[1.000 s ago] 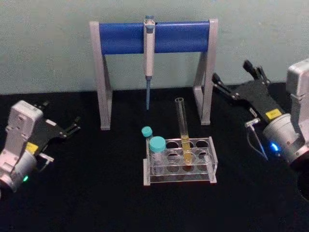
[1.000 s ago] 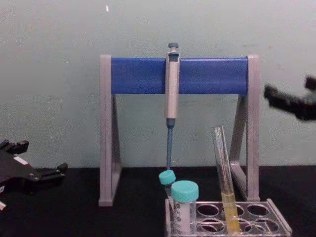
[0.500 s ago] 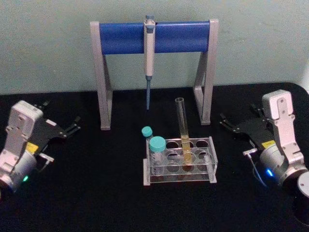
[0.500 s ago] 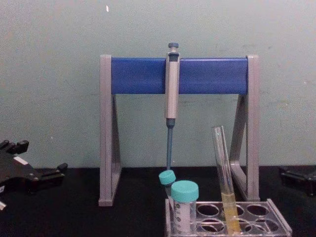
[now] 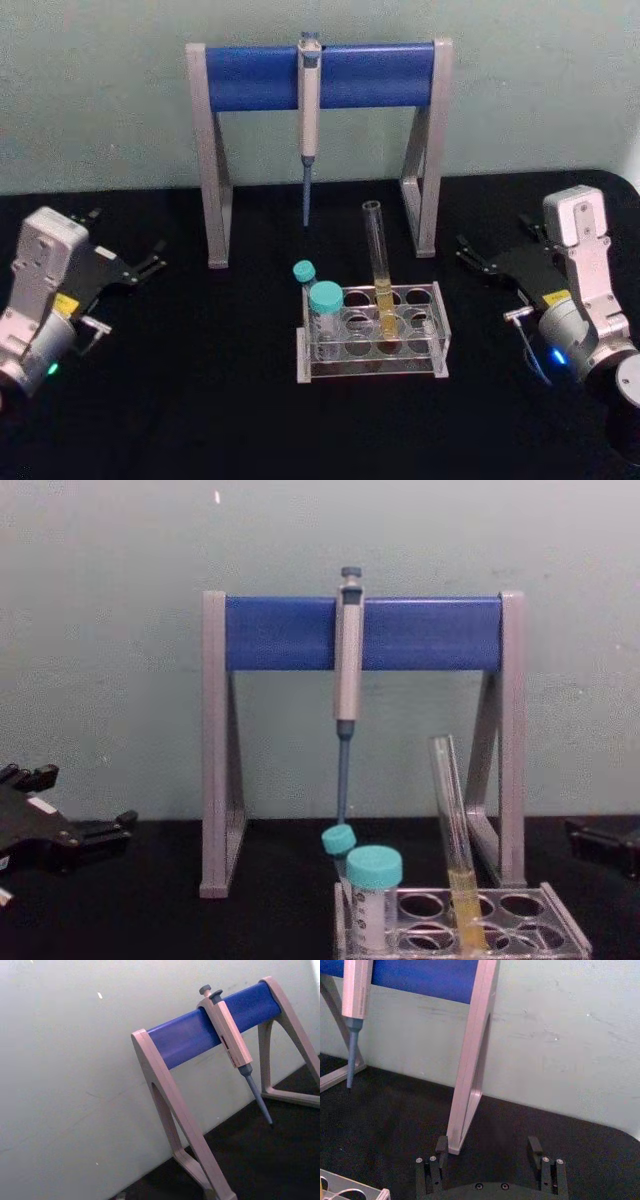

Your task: Pick up the test tube from the test tube rack, shake it, then place it back into the test tube rack.

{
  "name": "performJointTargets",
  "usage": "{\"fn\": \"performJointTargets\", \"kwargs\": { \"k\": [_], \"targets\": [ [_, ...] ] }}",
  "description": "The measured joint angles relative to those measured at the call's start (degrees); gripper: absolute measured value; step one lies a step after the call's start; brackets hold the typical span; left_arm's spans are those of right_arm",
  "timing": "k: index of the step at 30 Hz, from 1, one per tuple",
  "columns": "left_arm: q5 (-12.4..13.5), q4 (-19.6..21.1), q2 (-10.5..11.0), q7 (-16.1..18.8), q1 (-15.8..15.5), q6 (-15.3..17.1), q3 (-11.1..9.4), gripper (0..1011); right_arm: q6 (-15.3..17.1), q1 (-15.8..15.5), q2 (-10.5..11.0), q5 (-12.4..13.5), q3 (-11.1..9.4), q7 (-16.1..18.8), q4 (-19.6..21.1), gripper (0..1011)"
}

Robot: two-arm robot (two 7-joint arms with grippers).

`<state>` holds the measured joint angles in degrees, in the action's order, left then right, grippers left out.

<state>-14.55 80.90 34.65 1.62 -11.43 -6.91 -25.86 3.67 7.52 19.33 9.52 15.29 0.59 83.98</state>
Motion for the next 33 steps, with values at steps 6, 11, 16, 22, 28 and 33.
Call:
{"fn": "performJointTargets", "kwargs": {
  "k": [6, 11, 16, 22, 28, 33],
  "targets": [
    [0.00, 0.00, 0.00, 0.00, 0.00, 0.00, 0.00, 1001, -0.04, 0.00, 0.03, -0.01, 0.03, -0.03, 0.05, 1000],
    [0.00, 0.00, 0.00, 0.00, 0.00, 0.00, 0.00, 1001, -0.07, 0.00, 0.06, -0.01, 0.06, -0.07, 0.08, 1000],
    [0.00, 0.00, 0.00, 0.00, 0.00, 0.00, 0.00, 1001, -0.10, 0.00, 0.08, -0.01, 0.08, -0.08, 0.10, 1000],
    [0.00, 0.00, 0.00, 0.00, 0.00, 0.00, 0.00, 1001, -0.14, 0.00, 0.10, 0.00, 0.08, -0.08, 0.14, 1000],
    [0.00, 0.00, 0.00, 0.00, 0.00, 0.00, 0.00, 1001, -0.14, 0.00, 0.10, 0.00, 0.08, -0.07, 0.15, 1000],
    [0.00, 0.00, 0.00, 0.00, 0.00, 0.00, 0.00, 1001, -0.14, 0.00, 0.10, 0.00, 0.08, -0.07, 0.15, 1000]
  ]
}}
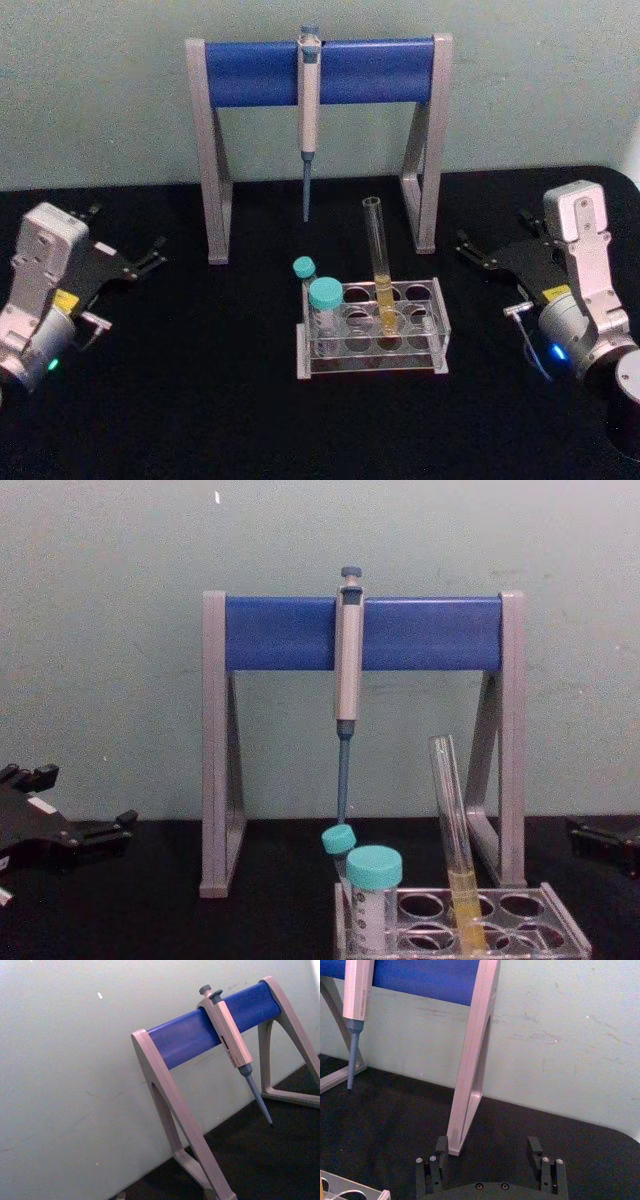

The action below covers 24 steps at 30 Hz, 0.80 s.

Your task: Pick up the test tube from the test tube rack, shake it, then place it back into the test tube rack.

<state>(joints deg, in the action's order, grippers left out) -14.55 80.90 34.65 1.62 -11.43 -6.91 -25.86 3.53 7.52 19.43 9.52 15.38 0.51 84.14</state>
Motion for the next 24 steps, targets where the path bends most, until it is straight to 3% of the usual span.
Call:
{"fn": "performJointTargets", "kwargs": {
  "k": [24],
  "targets": [
    [0.00, 0.00, 0.00, 0.00, 0.00, 0.00, 0.00, 1001, 0.00, 0.00, 0.00, 0.00, 0.00, 0.00, 0.00, 1000]
  ]
}}
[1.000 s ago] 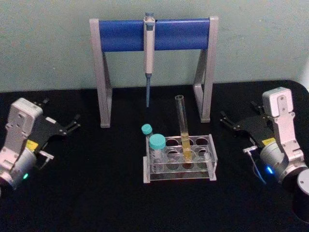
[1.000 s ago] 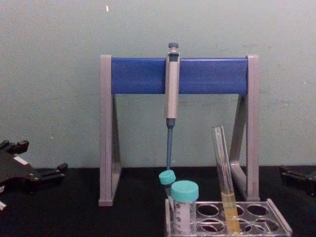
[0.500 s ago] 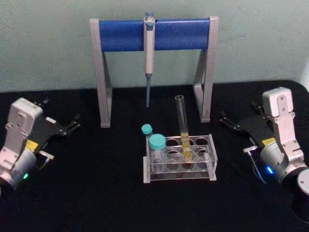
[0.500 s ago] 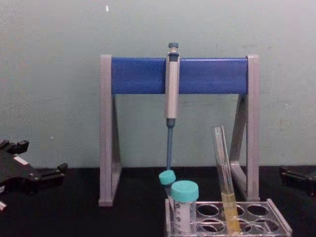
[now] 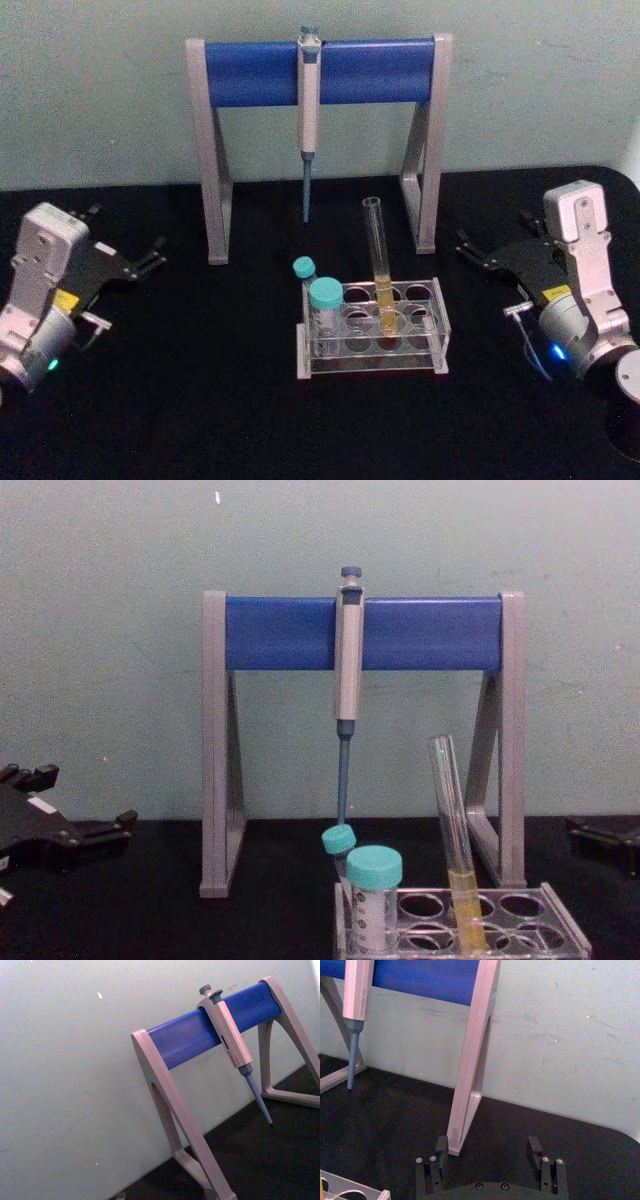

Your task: Pick up the test tube from the test tube rack, shake it, then place it back into the test tube rack.

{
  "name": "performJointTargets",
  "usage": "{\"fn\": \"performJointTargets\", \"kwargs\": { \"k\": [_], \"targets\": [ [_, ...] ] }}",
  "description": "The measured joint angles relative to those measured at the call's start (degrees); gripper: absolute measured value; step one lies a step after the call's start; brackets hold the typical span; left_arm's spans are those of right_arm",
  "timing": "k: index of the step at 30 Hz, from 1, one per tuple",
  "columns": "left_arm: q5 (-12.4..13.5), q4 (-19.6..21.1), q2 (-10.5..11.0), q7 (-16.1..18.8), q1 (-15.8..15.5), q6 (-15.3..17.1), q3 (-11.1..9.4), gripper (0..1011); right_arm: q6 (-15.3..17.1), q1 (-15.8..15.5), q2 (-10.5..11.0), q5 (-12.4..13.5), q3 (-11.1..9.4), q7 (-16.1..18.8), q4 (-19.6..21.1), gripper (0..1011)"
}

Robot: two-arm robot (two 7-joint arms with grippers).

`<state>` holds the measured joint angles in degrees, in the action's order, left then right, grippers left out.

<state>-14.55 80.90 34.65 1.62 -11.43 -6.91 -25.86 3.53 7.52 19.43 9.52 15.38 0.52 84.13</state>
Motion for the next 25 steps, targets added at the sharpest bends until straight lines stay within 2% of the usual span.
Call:
{"fn": "performJointTargets", "kwargs": {
  "k": [25],
  "targets": [
    [0.00, 0.00, 0.00, 0.00, 0.00, 0.00, 0.00, 1001, 0.00, 0.00, 0.00, 0.00, 0.00, 0.00, 0.00, 1000]
  ]
}}
